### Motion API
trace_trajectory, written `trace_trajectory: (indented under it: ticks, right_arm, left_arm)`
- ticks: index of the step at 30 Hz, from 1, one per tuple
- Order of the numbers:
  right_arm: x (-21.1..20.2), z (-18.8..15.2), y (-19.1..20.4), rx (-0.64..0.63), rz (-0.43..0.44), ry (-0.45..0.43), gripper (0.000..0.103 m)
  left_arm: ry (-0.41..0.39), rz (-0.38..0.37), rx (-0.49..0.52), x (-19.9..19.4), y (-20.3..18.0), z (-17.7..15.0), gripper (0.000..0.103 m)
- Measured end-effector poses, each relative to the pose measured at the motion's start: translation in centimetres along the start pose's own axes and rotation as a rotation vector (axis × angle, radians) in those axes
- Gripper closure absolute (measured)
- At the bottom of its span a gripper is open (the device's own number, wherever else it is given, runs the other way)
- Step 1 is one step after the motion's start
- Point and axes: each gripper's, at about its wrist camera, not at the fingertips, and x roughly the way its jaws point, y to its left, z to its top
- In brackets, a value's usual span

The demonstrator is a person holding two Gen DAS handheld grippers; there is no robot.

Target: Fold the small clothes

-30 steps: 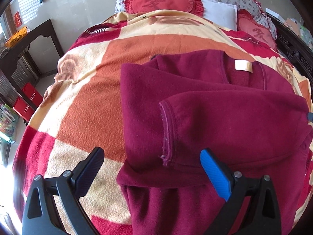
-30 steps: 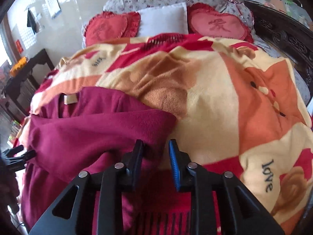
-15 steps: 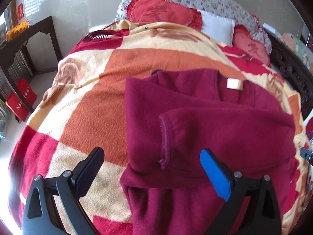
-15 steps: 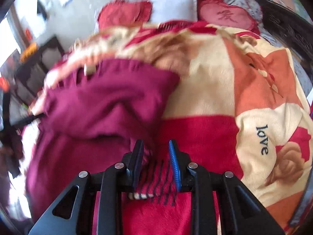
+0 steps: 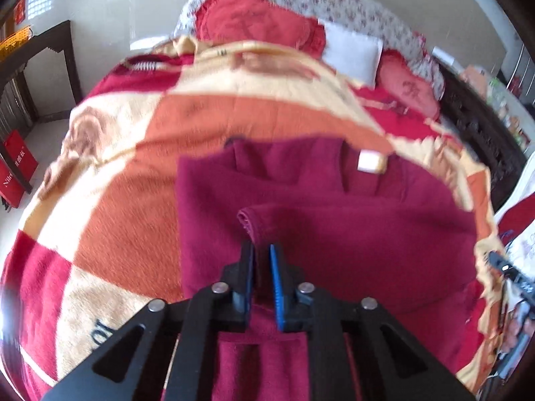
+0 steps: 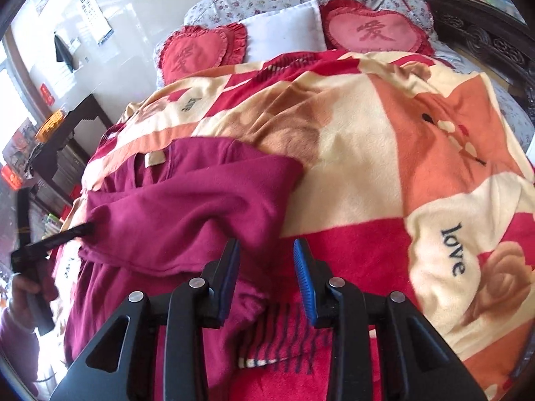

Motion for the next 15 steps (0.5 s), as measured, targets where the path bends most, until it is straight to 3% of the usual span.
trace_trajectory:
  ticks: [2, 4, 9, 10, 11, 13, 15]
  right_arm:
    - [0.3, 0.6, -0.3, 0.015, -0.016, -0.011, 0.083]
    - [1.2, 1.4, -0.6, 0.039, -0.024, -0.017, 0.070]
    - [4.8, 3.1, -0.1, 0.063, -0.003, 0.051, 0.069]
    - [5.4, 3.3, -0.1, 0.076, -0.019, 0.063, 0.069]
    - [5.7, 3.4, -0.1, 0.092, -0.026, 0.065, 0.069]
    - [5.7, 3.3, -0.2, 0.113, -0.011, 0.055, 0.069]
    - [5.7, 3.0, -0.2, 0.117, -0.009, 0.052, 0.069]
  left_arm:
    - [-0.032, 0.012, -0.020, -0.9, 0.7, 0.4, 0.098]
    - [-0.025, 0.065, -0.017, -0.5, 1.2, 0.4, 0.099]
    - [0.040, 0.086, -0.038, 0.5, 1.9, -0.6, 0.097]
    - [0.049, 0.071, -0.051, 0.5, 2.1, -0.8, 0.088]
    - [0.055, 0.052, -0.060, 0.2, 2.1, -1.2, 0.065]
    - [0.049, 0.041, -0.066, 0.1, 2.0, -1.4, 0.037]
    - [0.013, 0.032, -0.051, -0.1, 1.6, -1.6, 0.036]
